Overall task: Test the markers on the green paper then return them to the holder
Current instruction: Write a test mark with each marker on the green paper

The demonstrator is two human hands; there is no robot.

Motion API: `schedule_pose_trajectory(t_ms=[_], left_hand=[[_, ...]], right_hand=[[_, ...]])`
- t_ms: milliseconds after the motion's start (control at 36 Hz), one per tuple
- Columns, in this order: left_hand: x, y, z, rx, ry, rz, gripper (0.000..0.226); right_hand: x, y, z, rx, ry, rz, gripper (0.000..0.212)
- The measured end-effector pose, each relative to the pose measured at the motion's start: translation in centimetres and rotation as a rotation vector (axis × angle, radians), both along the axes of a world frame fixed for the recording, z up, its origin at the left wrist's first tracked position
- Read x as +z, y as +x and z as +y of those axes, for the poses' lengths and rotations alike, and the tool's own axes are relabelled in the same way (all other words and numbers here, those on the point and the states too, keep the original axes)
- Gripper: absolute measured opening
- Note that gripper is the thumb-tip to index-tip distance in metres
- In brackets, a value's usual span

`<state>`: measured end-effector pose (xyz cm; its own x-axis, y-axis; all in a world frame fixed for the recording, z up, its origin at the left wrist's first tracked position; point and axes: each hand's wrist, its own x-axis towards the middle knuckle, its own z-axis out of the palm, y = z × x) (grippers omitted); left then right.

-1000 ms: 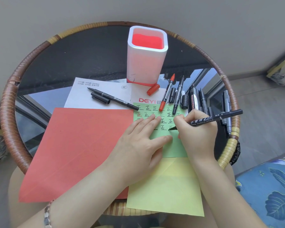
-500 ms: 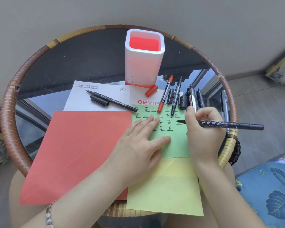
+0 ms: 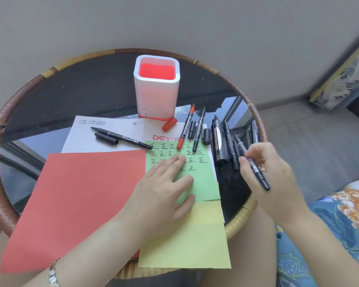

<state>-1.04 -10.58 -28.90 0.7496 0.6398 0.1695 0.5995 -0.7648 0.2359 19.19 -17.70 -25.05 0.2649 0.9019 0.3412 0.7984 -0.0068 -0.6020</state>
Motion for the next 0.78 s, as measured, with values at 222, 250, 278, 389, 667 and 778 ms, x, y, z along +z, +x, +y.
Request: schedule_pose_trajectory(t_ms=[222, 250, 278, 389, 667, 778], left_hand=[[0.1, 0.0, -0.1, -0.003, -0.028, 0.045, 0.038], [0.2, 0.0, -0.1, -0.001, -0.029, 0.048, 0.038], [0.2, -0.1, -0.2, 0.002, -0.026, 0.052, 0.037], [0.2, -0.1, -0.2, 0.005, -0.03, 0.05, 0.038], [0.1, -0.1, -0.1, 0.003, -0.043, 0.039, 0.039], [0.1, -0.1, -0.2, 0.002, -0.055, 0.032, 0.039]], right_hand=[[-0.4, 4.4, 2.0, -0.13, -0.139, -0.431, 0.048], [-0.6, 4.5, 2.4, -0.136, -0.171, -0.467, 0.05], [-0.9, 4.7, 2.7, -0.136, -0.198, -0.501, 0.052], [-1.7, 4.8, 3.4, -0.114, -0.202, -0.543, 0.049], [-0.1, 5.5, 3.1, -0.271, -0.21, -0.179, 0.023], [0.5, 5.3, 3.2, -0.287, -0.382, -0.102, 0.031]])
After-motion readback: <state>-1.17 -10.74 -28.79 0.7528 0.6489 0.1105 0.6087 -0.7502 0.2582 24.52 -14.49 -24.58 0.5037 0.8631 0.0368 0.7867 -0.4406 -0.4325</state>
